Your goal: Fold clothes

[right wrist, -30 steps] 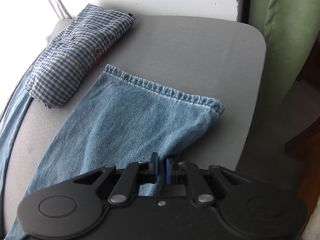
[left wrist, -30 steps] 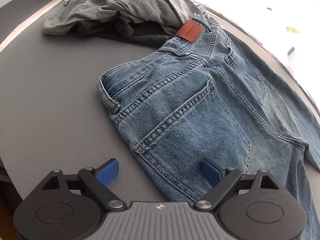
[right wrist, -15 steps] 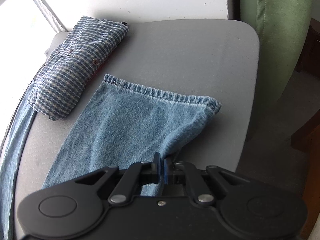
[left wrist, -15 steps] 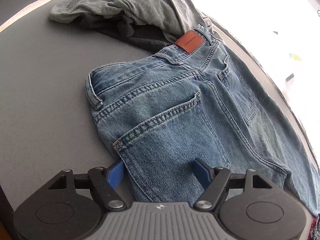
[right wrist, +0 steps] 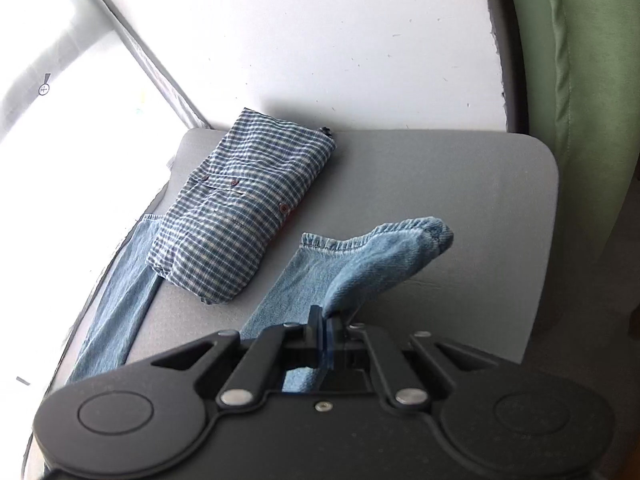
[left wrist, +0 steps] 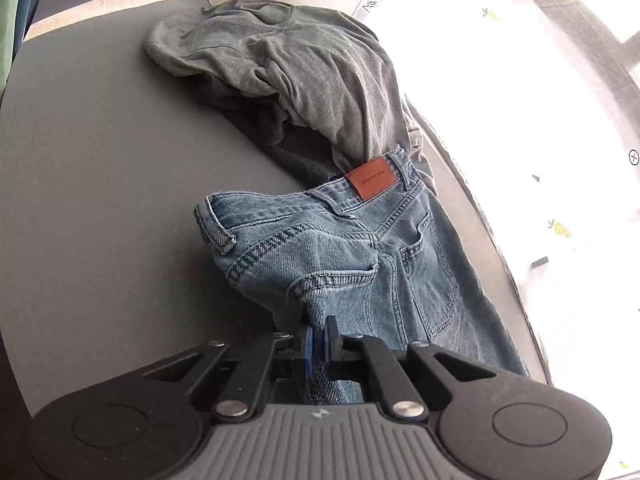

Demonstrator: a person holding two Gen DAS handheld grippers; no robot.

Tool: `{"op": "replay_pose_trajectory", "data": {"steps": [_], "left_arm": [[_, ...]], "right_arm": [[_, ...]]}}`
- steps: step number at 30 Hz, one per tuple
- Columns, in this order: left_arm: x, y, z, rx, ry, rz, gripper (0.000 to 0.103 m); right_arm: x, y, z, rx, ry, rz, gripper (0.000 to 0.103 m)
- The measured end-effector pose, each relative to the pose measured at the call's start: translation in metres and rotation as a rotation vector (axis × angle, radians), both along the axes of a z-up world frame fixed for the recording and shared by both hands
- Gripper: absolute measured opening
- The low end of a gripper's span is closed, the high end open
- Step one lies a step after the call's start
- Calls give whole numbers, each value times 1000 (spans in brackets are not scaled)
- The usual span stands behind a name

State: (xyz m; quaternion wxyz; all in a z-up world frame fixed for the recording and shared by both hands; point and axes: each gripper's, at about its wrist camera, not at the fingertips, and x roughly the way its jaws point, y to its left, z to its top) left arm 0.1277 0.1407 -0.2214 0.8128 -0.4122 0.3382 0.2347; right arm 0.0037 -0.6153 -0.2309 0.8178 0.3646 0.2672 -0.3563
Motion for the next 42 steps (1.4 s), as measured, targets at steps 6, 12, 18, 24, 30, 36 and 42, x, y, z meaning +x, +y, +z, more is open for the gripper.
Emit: {"op": "replay_pose_trajectory", "data": {"steps": [6,12,18,24,30,36,42], "left_arm": [[24,-9,43,48,-42,-6,5],[55,-17,64,78,-36,11,5],[97,-18,69,109,-26,-13,5],[154,-12,61,134,4,-46,5],[216,-10,34,143,68,-68,5],[266,-2,-4,137,134,-64,5],[302,1,-39,141,206,-50,5]], "right_arm": [[34,-3,46,-86,-45,87,2],[95,-4,89,-173,-91,148,2],[166,6,128,-317,-128,164,2],[260,15,144,-414,-111,190,2],[368,10,122,-420,-20,237,2],[473,13,75,-445,97,320,2],[569,17,4,-385,220,389,2]]}}
